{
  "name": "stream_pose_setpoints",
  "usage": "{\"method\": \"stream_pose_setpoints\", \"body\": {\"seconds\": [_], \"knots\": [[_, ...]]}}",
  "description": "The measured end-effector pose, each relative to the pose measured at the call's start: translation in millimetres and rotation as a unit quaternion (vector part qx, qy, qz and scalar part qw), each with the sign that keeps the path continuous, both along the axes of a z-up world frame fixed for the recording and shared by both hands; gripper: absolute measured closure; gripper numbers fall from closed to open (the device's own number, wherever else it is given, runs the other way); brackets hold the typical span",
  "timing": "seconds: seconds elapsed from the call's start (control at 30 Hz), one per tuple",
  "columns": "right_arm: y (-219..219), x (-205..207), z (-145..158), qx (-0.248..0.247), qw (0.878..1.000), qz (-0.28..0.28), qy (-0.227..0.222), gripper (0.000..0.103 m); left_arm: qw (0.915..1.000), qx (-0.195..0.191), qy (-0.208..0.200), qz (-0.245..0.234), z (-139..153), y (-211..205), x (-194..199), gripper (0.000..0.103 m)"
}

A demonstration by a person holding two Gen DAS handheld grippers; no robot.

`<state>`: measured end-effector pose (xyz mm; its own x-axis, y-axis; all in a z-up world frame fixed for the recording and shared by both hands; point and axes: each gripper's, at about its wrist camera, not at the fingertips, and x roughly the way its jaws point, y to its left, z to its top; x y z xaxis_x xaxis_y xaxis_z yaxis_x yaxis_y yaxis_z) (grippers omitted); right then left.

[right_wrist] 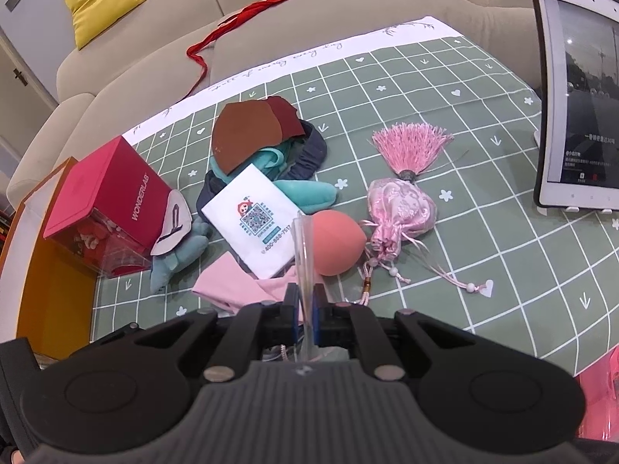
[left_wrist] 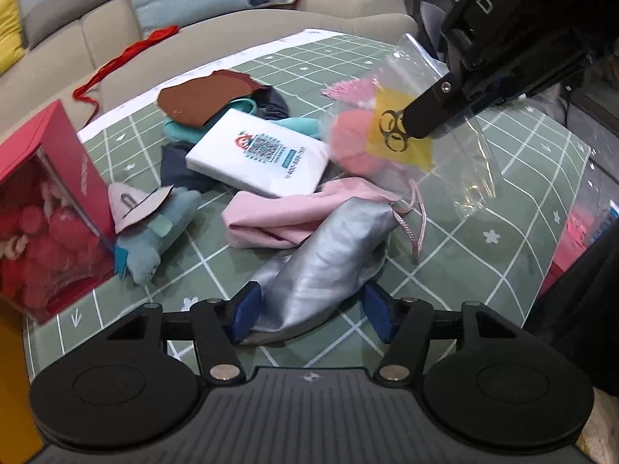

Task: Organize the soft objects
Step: 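Move the left tool to the silver fabric pouch and close on it, then lift the silver pouch with the left tool and carry it over the white box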

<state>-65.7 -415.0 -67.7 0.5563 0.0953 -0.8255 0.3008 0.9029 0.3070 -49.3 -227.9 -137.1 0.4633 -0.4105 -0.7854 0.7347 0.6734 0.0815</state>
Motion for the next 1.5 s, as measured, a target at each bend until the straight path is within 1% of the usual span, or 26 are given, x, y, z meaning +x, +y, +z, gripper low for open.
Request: {"method": "stream_pose_setpoints", "body": {"seconds": [0.07,0.13,0.2,0.23,0.33,0.5,0.63,0.73,0.8,0.83,0.87,0.9,0.93,1.0,1.03,1.07,1.1,1.2,1.37,1.5], "knots": [[0.2,0.3,0.0,-0.003,1.000,0.004,-0.001,0.097,0.9999,-0.003,0.011,0.010,2.3,0.2,-1.0,0.048],[0.3,-0.8,0.1,-0.007,1.000,0.003,-0.001,0.097,0.9998,0.009,0.010,0.014,5.8,-1.0,-2.7,0.085],[1.0,-2.0,0.2,-0.011,1.000,0.002,0.000,0.097,0.9997,0.015,0.004,0.020,8.5,1.8,-0.9,0.096],[1.2,-2.7,0.2,-0.012,1.000,0.001,0.001,0.097,0.9996,0.005,0.008,0.028,12.9,6.5,0.6,0.098],[0.7,-3.6,-0.4,-0.010,1.000,-0.002,0.003,0.098,0.9982,-0.023,0.034,0.044,26.3,19.4,7.3,0.099],[2.3,-4.0,-2.4,-0.018,1.000,-0.003,0.009,0.098,0.9946,-0.035,0.044,0.087,56.2,33.8,17.8,0.100],[5.0,-4.0,-0.5,-0.022,1.000,0.002,0.005,0.098,0.9871,-0.083,0.078,0.113,89.8,52.4,30.8,0.100],[4.5,-5.1,3.3,-0.026,1.000,-0.011,-0.003,0.098,0.9825,-0.106,0.088,0.125,115.2,63.2,36.7,0.100],[4.0,-9.4,12.3,-0.035,0.999,-0.019,-0.024,0.098,0.9821,-0.115,0.092,0.117,124.5,65.5,39.1,0.100],[4.3,-10.8,16.5,-0.034,0.999,-0.017,-0.035,0.098,0.9830,-0.116,0.096,0.105,125.1,65.0,40.1,0.100],[4.9,-12.1,21.1,-0.031,0.998,-0.015,-0.048,0.098,0.9838,-0.109,0.105,0.096,121.5,62.8,42.3,0.100],[5.4,-12.6,23.8,-0.028,0.998,-0.014,-0.055,0.098,0.9828,-0.096,0.119,0.104,114.8,60.3,45.6,0.100],[6.2,-12.2,25.2,-0.025,0.998,-0.013,-0.059,0.098,0.9795,-0.096,0.135,0.114,107.7,60.3,47.6,0.100],[6.7,-11.9,24.9,-0.024,0.998,-0.013,-0.059,0.099,0.9716,-0.134,0.170,0.095,96.9,63.6,52.0,0.100],[5.7,-11.4,24.6,-0.022,0.998,-0.013,-0.057,0.100,0.9704,-0.131,0.181,0.093,88.1,62.4,56.0,0.100],[4.5,-11.0,23.4,-0.020,0.998,-0.013,-0.053,0.101,0.9698,-0.111,0.185,0.113,81.1,61.8,59.0,0.100],[3.4,-10.4,22.1,-0.019,0.999,-0.015,-0.047,0.101,0.9689,-0.098,0.187,0.129,74.4,62.6,61.0,0.100],[-2.1,-9.8,16.3,-0.016,0.999,-0.024,-0.032,0.102,0.9662,-0.097,0.199,0.133,67.2,65.4,66.9,0.100],[-10.7,-11.2,12.2,0.001,0.999,-0.037,-0.031,0.103,0.9689,-0.082,0.185,0.143,70.6,66.7,67.6,0.100],[-12.4,-16.3,22.9,0.006,0.997,-0.050,-0.051,0.103,0.9674,-0.098,0.187,0.140,81.6,72.2,67.1,0.100]]}}
